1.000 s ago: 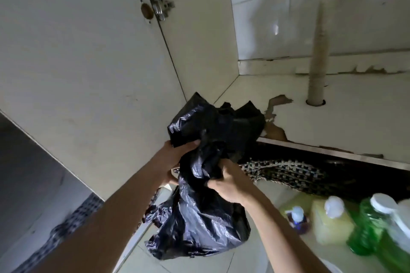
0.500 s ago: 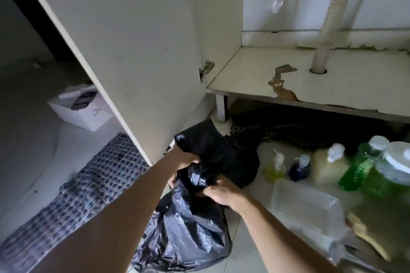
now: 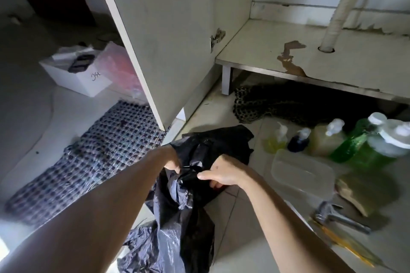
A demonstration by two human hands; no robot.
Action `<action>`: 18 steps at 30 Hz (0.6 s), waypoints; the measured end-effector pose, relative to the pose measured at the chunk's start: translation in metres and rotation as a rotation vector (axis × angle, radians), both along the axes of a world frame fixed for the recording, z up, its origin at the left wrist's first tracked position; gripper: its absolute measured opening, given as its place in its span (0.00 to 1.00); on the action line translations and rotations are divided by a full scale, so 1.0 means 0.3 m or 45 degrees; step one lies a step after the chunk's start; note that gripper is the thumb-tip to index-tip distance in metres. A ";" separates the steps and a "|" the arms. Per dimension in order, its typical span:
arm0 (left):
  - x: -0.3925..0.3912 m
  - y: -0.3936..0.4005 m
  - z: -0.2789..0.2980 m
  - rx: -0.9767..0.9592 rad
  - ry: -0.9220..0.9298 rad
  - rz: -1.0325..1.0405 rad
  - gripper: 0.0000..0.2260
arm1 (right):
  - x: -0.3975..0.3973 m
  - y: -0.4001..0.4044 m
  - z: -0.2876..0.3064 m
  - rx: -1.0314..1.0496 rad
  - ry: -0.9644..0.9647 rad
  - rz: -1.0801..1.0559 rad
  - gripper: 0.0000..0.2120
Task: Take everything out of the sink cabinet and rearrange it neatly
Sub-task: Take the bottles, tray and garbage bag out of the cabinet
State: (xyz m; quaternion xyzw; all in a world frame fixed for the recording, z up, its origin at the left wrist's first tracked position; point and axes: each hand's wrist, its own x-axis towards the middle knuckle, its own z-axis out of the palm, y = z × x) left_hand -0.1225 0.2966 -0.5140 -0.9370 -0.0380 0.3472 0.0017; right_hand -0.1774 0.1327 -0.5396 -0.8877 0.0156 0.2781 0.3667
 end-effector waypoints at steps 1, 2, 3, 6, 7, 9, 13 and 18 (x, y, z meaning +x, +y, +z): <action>-0.001 0.002 -0.021 0.032 -0.002 -0.044 0.21 | 0.006 -0.025 0.012 -0.040 -0.096 -0.077 0.18; -0.003 0.001 -0.038 0.060 0.021 -0.051 0.22 | 0.011 -0.038 0.014 -0.101 -0.203 -0.153 0.15; -0.003 -0.001 -0.053 0.078 0.041 -0.072 0.22 | 0.013 -0.039 0.010 -0.155 -0.293 -0.176 0.18; -0.015 -0.021 -0.080 0.148 0.085 -0.155 0.23 | -0.017 0.006 -0.044 -0.404 -0.153 0.178 0.18; -0.022 -0.026 -0.087 0.170 0.103 -0.176 0.23 | -0.035 0.022 -0.074 -0.491 -0.046 0.309 0.15; -0.029 -0.039 -0.083 0.189 0.135 -0.217 0.23 | -0.053 0.028 -0.107 -0.573 0.008 0.402 0.10; -0.021 -0.049 -0.055 0.146 0.151 -0.213 0.28 | -0.013 -0.026 -0.047 -0.506 -0.024 0.305 0.02; 0.019 -0.089 0.045 0.143 0.104 -0.282 0.27 | 0.033 -0.144 0.131 -0.470 -0.097 0.300 0.23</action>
